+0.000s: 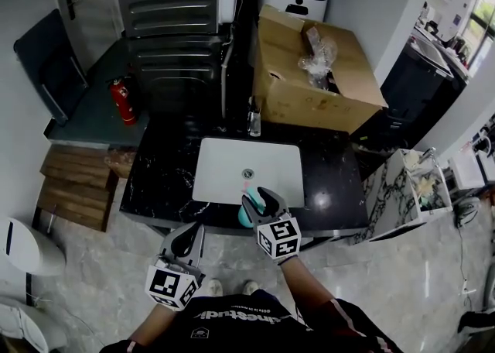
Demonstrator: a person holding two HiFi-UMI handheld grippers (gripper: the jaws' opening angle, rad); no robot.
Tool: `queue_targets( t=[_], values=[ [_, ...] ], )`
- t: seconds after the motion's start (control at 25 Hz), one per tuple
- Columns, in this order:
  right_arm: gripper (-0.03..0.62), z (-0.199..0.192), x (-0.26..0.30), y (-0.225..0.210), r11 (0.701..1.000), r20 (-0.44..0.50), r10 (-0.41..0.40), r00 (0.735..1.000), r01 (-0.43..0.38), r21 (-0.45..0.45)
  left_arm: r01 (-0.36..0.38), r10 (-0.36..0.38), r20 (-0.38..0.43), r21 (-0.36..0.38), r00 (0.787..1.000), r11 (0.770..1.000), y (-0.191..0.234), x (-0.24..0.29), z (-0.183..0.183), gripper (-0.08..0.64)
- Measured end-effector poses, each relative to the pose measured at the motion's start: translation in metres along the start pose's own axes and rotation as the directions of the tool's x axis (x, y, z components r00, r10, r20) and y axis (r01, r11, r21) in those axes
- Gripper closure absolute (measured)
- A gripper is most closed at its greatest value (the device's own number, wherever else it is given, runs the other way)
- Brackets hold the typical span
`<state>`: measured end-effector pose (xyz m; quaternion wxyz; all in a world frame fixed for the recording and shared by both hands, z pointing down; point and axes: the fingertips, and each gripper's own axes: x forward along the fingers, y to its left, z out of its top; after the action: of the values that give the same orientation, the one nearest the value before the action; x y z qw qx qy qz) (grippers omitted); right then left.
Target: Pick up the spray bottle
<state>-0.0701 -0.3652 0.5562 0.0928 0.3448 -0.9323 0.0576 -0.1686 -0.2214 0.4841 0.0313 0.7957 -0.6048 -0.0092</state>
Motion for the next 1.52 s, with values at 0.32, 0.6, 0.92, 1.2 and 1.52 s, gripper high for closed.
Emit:
queue_targets(
  t=[0.32,0.6,0.92,1.2,1.52],
  values=[
    [0.376,-0.008,0.013,0.002,1.0,-0.019,0.017,1.0,-0.017,-0.015,-0.016,0.016,-0.01,-0.001,1.0,1.0,0.004,-0.004,-0.003,0.545],
    [0.41,-0.013,0.018,0.004,0.999,-0.034,0.023,0.999,-0.024,-0.032,-0.028,0.028,-0.014,-0.005,1.0,1.0,0.007,-0.009,-0.005,0.545],
    [0.446,-0.012,0.019,-0.001,0.999,-0.026,0.012,1.0,-0.013,-0.03,-0.04,0.04,-0.017,-0.007,0.999,0.999,0.008,-0.01,-0.007,0.545],
    [0.481,-0.011,0.018,-0.003,0.999,-0.017,0.009,1.0,-0.01,-0.032,-0.052,0.051,-0.014,-0.011,0.999,0.999,0.008,-0.01,-0.006,0.545],
    [0.494,-0.011,0.018,-0.004,0.999,-0.019,-0.005,1.0,0.005,-0.05,-0.047,0.047,-0.013,-0.008,0.999,0.999,0.007,-0.011,-0.008,0.545]
  ],
)
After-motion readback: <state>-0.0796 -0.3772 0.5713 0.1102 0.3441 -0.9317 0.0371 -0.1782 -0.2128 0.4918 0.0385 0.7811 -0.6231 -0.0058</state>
